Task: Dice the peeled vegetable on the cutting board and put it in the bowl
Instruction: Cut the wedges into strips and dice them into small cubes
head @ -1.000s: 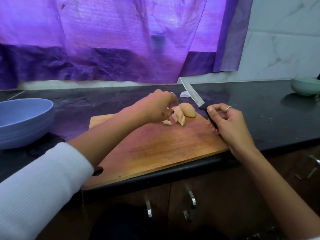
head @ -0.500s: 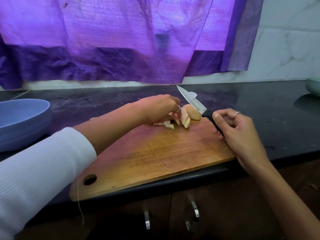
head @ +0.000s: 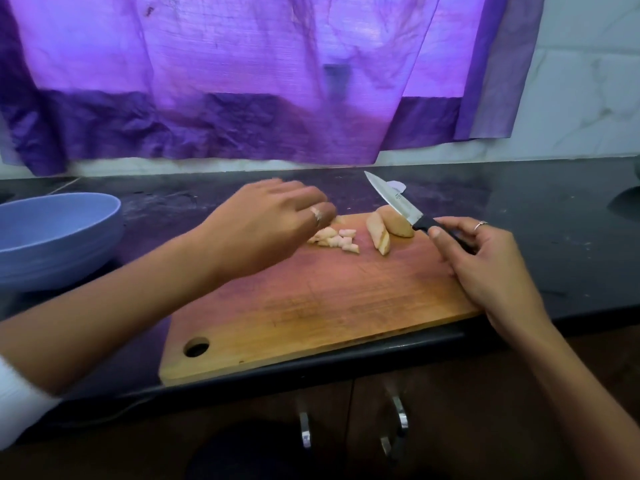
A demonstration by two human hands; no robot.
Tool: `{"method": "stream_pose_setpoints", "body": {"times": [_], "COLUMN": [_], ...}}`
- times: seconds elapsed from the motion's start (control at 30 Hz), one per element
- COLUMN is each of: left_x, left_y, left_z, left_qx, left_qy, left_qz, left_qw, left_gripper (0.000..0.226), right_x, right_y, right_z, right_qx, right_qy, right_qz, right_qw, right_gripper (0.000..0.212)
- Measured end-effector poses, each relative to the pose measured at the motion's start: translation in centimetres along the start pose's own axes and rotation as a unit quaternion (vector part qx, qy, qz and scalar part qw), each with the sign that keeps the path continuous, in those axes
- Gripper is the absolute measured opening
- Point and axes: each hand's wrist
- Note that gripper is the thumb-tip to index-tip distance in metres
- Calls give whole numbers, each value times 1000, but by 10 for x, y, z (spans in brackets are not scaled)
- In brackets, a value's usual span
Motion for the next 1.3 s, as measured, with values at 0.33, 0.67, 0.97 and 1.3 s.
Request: {"method": "stream_pose_setpoints", "body": {"times": [0.33, 0.67, 0.97, 1.3], "left_x": [34, 30, 26, 29], "left_y": [-74, -89, -76, -73], "left_z": [-22, -26, -13, -33], "left_qx": [21, 168, 256, 381], "left_qy": [-99, -212, -272, -280], "left_qz": [122, 91, 125, 91], "left_qw": [987, 959, 919, 877], "left_gripper": [37, 34, 21, 20], "right_x": [-13, -33, -33, -34], "right_y": [-41, -64, -75, -80], "right_z": [48, 102, 107, 108], "right_qx": [95, 114, 94, 108], "right_qy": [-177, -185, -174, -225], "right_qz": [6, 189, 198, 229], "right_qw": [980, 957, 960, 941], "right_gripper": [19, 33, 33, 24]}}
Point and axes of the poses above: each hand's wrist, its own y-axis towards the middle knuckle, its own x-axis out of the back of the hand, z = x × y, and after that the axes turned 3 degrees about x, right-handed
